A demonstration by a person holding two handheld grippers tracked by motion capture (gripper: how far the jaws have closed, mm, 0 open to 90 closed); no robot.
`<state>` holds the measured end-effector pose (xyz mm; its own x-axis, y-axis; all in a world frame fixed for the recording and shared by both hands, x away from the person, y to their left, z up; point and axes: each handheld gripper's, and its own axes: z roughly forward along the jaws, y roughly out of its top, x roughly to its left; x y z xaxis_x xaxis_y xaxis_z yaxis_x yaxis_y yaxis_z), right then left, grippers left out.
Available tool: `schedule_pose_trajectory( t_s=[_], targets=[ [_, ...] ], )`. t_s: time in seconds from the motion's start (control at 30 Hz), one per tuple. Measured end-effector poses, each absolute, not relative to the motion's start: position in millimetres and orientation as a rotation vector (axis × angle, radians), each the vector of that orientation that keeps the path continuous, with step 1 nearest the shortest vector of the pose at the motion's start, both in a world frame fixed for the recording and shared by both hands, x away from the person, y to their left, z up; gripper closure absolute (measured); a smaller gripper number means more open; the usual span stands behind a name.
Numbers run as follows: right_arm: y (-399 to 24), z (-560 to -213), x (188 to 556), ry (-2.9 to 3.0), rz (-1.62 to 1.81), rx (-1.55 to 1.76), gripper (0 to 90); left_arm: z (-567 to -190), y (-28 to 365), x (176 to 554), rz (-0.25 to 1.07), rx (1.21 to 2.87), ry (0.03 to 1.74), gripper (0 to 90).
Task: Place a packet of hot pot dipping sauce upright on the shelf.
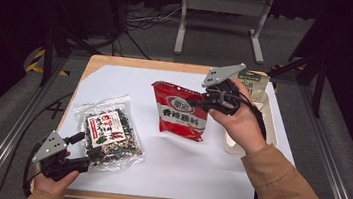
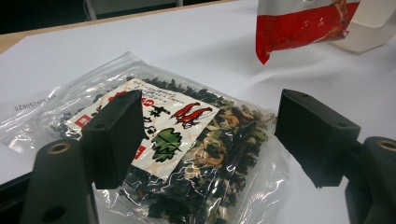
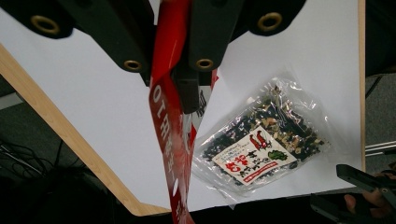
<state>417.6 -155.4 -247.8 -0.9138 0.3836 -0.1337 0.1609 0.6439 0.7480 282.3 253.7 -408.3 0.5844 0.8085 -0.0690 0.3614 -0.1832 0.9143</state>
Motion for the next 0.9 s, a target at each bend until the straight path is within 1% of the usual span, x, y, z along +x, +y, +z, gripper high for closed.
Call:
schedule_pose_trajectory(
  t_s=[0.43, 0.9],
  targets=[
    [-166, -233, 416, 2.56, 1.128, 0.412, 88.8, -408, 254, 282, 0.538, 1.775, 0.963, 24.2],
    [-195, -216, 414, 2.508, 1.139, 0.393, 88.7, -408, 253, 283, 0.538, 1.777, 0.961, 24.2]
  ],
)
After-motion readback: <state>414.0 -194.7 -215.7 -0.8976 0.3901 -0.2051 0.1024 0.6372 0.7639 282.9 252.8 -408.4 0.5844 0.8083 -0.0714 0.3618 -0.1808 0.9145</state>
